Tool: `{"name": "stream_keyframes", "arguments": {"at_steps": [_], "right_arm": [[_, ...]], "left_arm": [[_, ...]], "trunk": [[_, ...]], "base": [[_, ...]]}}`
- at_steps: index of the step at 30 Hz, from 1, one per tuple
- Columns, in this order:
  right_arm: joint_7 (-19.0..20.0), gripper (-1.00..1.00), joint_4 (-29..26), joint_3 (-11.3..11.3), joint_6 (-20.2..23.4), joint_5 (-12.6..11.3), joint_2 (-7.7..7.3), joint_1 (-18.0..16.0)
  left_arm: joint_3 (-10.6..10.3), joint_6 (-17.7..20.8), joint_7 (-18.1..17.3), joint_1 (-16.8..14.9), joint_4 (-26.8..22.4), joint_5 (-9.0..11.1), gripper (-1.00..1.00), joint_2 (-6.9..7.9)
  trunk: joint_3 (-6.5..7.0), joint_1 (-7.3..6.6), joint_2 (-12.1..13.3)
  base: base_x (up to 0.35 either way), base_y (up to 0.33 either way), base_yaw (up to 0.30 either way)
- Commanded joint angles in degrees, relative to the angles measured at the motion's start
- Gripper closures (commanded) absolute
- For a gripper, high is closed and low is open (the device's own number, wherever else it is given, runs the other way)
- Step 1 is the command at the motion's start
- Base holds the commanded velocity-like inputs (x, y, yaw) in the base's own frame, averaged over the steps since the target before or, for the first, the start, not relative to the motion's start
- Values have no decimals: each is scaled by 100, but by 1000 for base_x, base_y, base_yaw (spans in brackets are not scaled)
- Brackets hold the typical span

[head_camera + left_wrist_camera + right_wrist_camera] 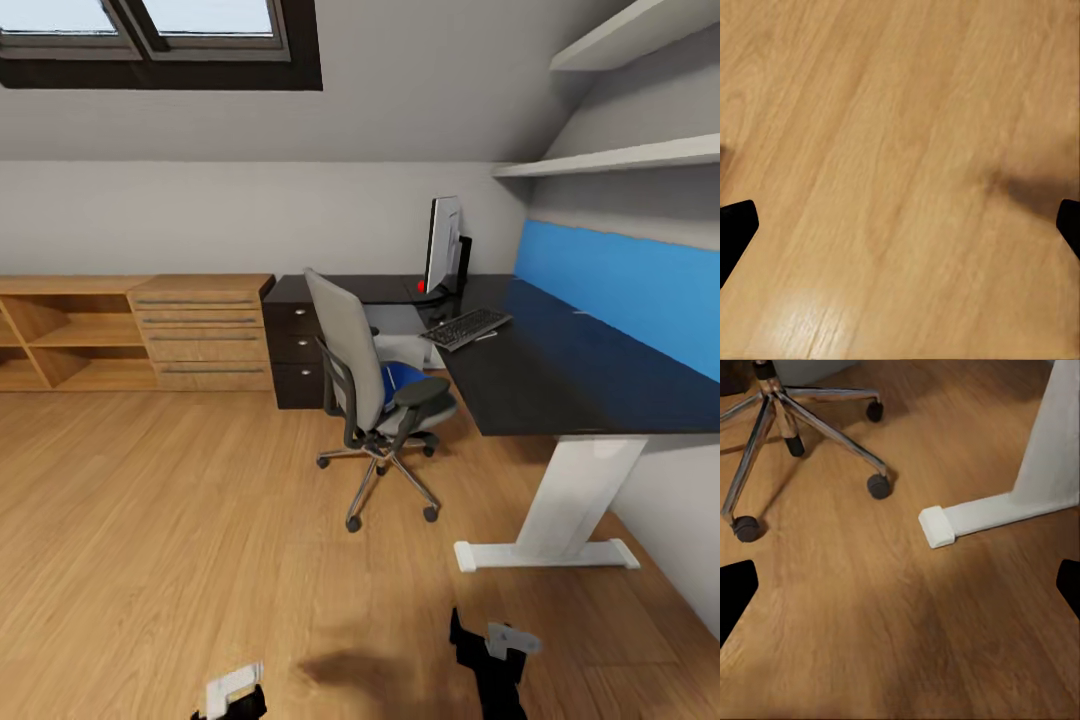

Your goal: In the bedroom, organize the workspace by keeping the computer under the desk, ensuring the monitor is on the desk, placing the keyboard on the desk next to the monitor, placing the mouse on the desk next to the keyboard, moving the folder from the swivel chair onto the desk next to the mouse, stacking the notebook on top of the folder with the pen on top of the notebook, and positioning the swivel chair next to the desk.

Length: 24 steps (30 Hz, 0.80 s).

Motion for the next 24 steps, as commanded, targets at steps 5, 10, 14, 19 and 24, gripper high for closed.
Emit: {"name": "stream_keyframes", "arguments": {"at_steps": [5, 10, 14, 19, 24], "right_arm": [[-471, -100, 228, -16, 175, -81, 181, -1165], [-676, -100, 379, -15, 479, -94, 325, -1873], [-909, -100, 689, -23, 546, -84, 406, -2003], [-1550, -100, 836, -21, 1045, -118, 436, -2040], [-1655, -100, 731, -14, 1400, -135, 427, -2424]], "left_arm": [[-30, 1822, 215, -518, -1331, -54, -100, -216], [-27, 2360, 267, -1221, -2278, -54, -100, -216], [0, 2477, 264, -1117, -2569, 41, -100, -216], [-173, 2590, 262, -902, -2963, 54, -100, -216], [-452, 2970, 242, -830, -3730, 85, -100, -202]], "trunk": [[-98, 110, -204], [-187, 220, -405], [-259, 308, -565], [-349, 417, -766], [-439, 527, -966]], "base": [[0, 0, 0], [0, 0, 0], [0, 0, 0], [0, 0, 0], [0, 0, 0]]}}
